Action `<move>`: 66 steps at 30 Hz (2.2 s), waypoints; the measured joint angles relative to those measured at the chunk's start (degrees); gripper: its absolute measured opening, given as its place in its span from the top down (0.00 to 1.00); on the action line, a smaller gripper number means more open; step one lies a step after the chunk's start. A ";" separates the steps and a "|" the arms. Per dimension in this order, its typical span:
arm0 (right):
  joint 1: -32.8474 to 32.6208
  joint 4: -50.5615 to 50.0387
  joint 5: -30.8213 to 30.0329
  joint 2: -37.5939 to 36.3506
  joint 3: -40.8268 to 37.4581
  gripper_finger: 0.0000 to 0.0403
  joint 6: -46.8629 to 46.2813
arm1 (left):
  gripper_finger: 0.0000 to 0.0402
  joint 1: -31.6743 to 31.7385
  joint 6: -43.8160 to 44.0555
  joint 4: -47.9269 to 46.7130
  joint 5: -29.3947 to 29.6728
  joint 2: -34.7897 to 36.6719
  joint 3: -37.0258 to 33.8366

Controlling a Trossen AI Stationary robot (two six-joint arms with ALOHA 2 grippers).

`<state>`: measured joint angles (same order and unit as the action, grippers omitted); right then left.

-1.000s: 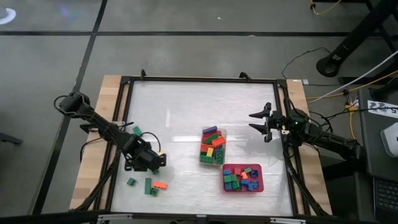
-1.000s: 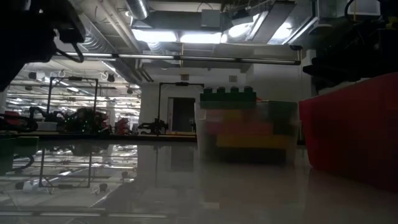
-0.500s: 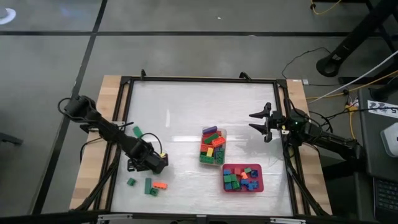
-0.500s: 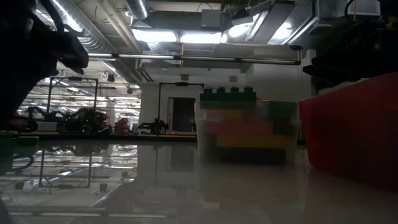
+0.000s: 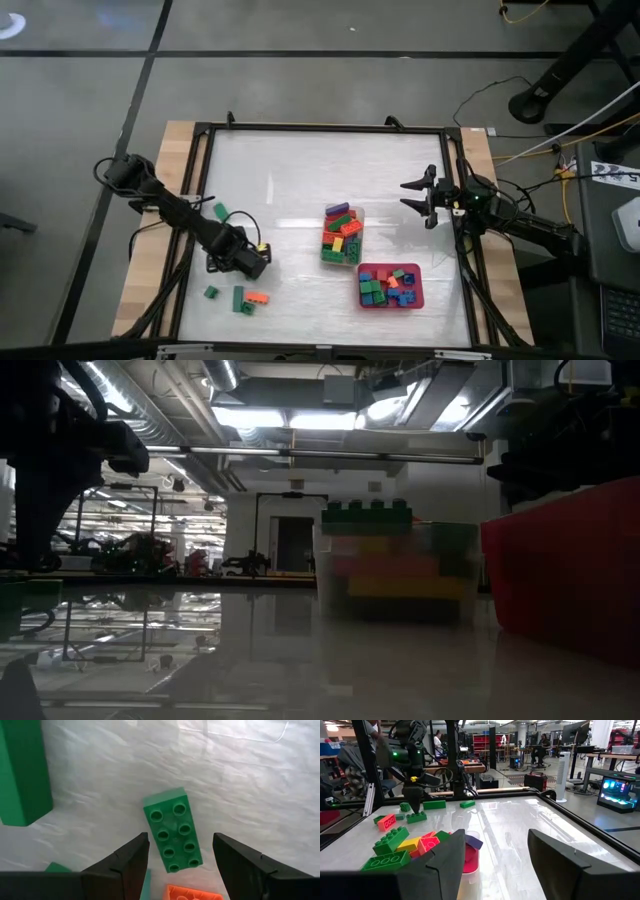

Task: Sort blocks by size
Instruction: Put the green rectangular game piece into the transparent bin

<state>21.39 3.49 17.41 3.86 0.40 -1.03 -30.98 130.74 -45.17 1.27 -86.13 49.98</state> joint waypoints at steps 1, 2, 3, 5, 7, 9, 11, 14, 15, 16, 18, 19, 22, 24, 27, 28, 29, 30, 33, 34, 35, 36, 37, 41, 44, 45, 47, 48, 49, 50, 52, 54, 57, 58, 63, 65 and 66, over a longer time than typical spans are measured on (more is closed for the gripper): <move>-0.01 0.01 0.00 0.00 -0.01 0.47 0.01 | 0.48 0.00 0.02 -0.05 0.07 -0.19 0.00; -0.01 0.02 0.00 0.01 -0.01 0.47 0.00 | 0.48 0.00 0.02 -0.01 0.08 -0.56 0.00; -0.01 0.01 0.00 0.02 0.00 0.47 -0.01 | 0.48 0.00 0.02 -0.01 0.07 -0.97 0.00; 0.00 0.00 0.00 0.00 0.00 0.47 -0.01 | 0.48 0.00 -0.01 0.29 0.07 -2.39 0.00; -0.02 0.00 0.02 0.02 0.00 0.47 0.00 | 0.48 0.00 -0.17 1.37 0.08 -3.73 0.00; -0.02 0.00 0.02 0.01 0.00 0.47 0.00 | 0.48 0.00 -0.38 1.79 0.09 -4.92 0.00; -0.01 0.01 0.04 0.00 -0.01 0.47 0.00 | 0.49 0.00 -1.55 2.71 0.08 -5.92 0.00; 0.00 0.00 0.02 0.02 -0.02 0.47 0.01 | 0.53 0.00 -3.31 3.10 0.07 -6.73 0.02; -0.02 0.00 0.02 0.00 -0.02 0.47 -0.01 | 0.56 0.00 -3.80 3.18 0.08 -7.01 0.02; 0.00 0.00 0.02 0.00 -0.01 0.47 0.00 | 0.60 0.00 -4.58 3.20 0.02 -7.18 0.02; -0.02 0.00 0.03 0.00 0.00 0.47 0.01 | 0.68 0.00 -6.49 3.15 0.06 -7.17 0.03; 0.00 0.00 0.02 0.00 -0.01 0.47 0.01 | 0.70 0.06 -7.17 3.20 0.33 -7.17 0.07; -0.01 0.00 0.02 0.01 0.00 0.47 0.00 | 0.70 0.37 -9.85 3.88 2.47 -7.13 0.07; -0.01 0.00 0.02 0.00 0.00 0.47 0.00 | 0.70 1.14 -11.84 5.31 4.54 -7.13 0.07; -0.02 0.00 0.04 0.02 0.00 0.47 0.01 | 0.70 3.12 -15.70 9.65 9.66 -6.97 0.07; -0.01 0.00 0.02 0.00 0.00 0.47 0.01 | 0.70 4.10 -17.93 11.45 11.25 -6.95 0.07; 0.00 0.00 0.02 0.00 0.00 0.47 0.01 | 0.70 5.09 -20.71 13.28 12.51 -6.86 0.05; 0.00 0.00 0.02 0.00 0.00 0.47 0.01 | 0.70 6.09 -23.53 15.27 13.54 -6.60 0.00; -0.02 0.00 0.02 0.01 -0.02 0.47 0.01 | 0.70 9.82 -32.51 22.17 15.16 -5.35 0.00; -0.01 0.00 0.02 0.02 0.00 0.47 0.01 | 0.70 11.16 -35.72 24.17 15.37 -4.92 0.00; 0.00 0.00 0.02 0.00 -0.01 0.47 0.00 | 0.70 12.52 -38.87 26.07 15.48 -4.37 0.00; 0.00 0.00 0.02 0.02 -0.01 0.47 -0.01 | 0.70 13.85 -41.93 27.85 15.49 -3.83 0.00; 0.00 0.00 0.02 0.02 0.00 0.47 0.01 | 0.70 15.13 -44.84 29.78 15.52 -3.21 0.00; 0.00 0.00 0.02 0.01 0.00 0.47 0.00 | 0.70 20.22 -56.46 38.70 15.49 -1.73 0.00; -0.01 0.00 0.02 0.01 -0.01 0.47 0.00 | 0.70 23.97 -65.93 48.62 15.46 -1.94 0.00; -0.01 0.00 0.02 0.00 -0.01 0.47 0.00 | 0.70 25.10 -69.57 52.37 15.49 -2.42 0.05; -0.02 0.00 0.02 0.00 0.00 0.47 0.01 | 0.70 26.93 -76.34 58.82 15.52 -3.90 0.09; -0.01 0.00 0.00 0.00 -0.01 0.47 0.01 | 0.70 27.73 -79.59 62.24 15.48 -4.95 0.09; 0.00 0.00 0.02 0.02 0.00 0.47 0.01 | 0.70 28.41 -82.43 65.30 15.26 -6.03 0.09; -0.02 0.00 0.00 0.02 0.00 0.47 0.01 | 0.70 29.13 -84.77 67.95 14.67 -7.11 0.08; -0.02 0.00 0.01 0.02 -0.02 0.47 -0.01 | 0.70 30.29 -88.53 73.61 13.59 -9.24 0.07; -0.01 0.00 0.00 0.00 0.00 0.47 0.01 | 0.70 31.32 -92.07 78.55 12.84 -11.28 0.07; -0.02 0.00 0.00 0.02 0.00 0.47 0.01 | 0.70 32.44 -97.21 82.55 11.88 -14.54 1.10; 0.00 0.00 0.00 0.00 -0.01 0.47 0.00 | 0.70 32.74 -98.91 82.84 11.40 -15.62 1.94; -0.01 0.00 0.00 0.02 0.00 0.47 0.01 | 0.69 33.74 -106.22 83.66 5.87 -21.69 7.09; -0.02 0.00 0.00 0.02 0.00 0.47 0.01 | 0.69 33.84 -108.12 83.40 3.74 -23.62 9.31; 0.00 0.00 0.00 0.02 -0.02 0.47 0.01 | 0.69 33.85 -109.17 83.54 2.69 -24.47 10.41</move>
<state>21.39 3.49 17.41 3.88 0.38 -1.02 2.87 21.57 38.36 3.97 -110.60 60.39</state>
